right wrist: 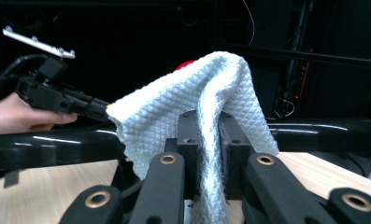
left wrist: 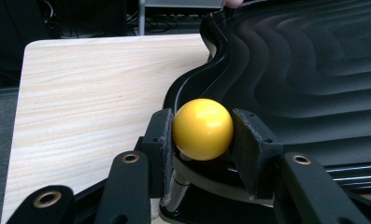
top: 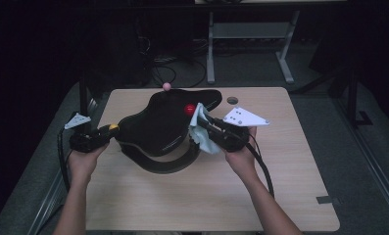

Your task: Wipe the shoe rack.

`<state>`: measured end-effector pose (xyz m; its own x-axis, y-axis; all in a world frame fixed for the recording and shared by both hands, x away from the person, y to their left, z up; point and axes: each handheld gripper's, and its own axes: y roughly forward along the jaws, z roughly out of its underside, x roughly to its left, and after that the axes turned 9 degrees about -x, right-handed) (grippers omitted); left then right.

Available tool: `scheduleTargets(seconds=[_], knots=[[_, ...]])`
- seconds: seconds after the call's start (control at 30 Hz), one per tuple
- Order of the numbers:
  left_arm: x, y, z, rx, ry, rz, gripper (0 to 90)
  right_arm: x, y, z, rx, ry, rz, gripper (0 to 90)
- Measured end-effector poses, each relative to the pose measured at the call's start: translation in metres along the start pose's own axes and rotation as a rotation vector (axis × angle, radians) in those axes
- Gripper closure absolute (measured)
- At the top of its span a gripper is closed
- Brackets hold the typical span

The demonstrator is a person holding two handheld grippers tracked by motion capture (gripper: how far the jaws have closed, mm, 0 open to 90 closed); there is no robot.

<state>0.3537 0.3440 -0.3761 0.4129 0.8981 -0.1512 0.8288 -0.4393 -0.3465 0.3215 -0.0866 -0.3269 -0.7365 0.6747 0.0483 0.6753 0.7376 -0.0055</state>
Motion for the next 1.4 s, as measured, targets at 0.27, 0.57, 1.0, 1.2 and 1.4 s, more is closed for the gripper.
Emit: scheduleTargets(seconds=[0.27, 0.57, 1.0, 1.2, 1.4], knots=[[0.0, 0.0, 0.0, 0.003, 0.005, -0.001, 59.8, 0.002, 0.005, 0.007, 0.05, -0.01, -0.023, 81.1], [0.0, 0.0, 0.0, 0.006, 0.004, 0.001, 59.9, 0.014, 0.002, -0.001, 0.052, -0.025, -0.096, 81.0], [0.003, -0.002, 0.001, 0.004, -0.012, 0.005, 59.9, 0.025, -0.001, -0.001, 0.041, -0.016, -0.157, 80.6], [0.002, -0.001, 0.001, 0.006, -0.014, 0.0, 59.9, 0.035, -0.009, -0.001, 0.026, 0.008, -0.215, 80.5], [0.002, -0.001, 0.001, 0.006, -0.013, -0.001, 59.9, 0.051, -0.014, -0.003, 0.02, -0.01, -0.272, 80.5]])
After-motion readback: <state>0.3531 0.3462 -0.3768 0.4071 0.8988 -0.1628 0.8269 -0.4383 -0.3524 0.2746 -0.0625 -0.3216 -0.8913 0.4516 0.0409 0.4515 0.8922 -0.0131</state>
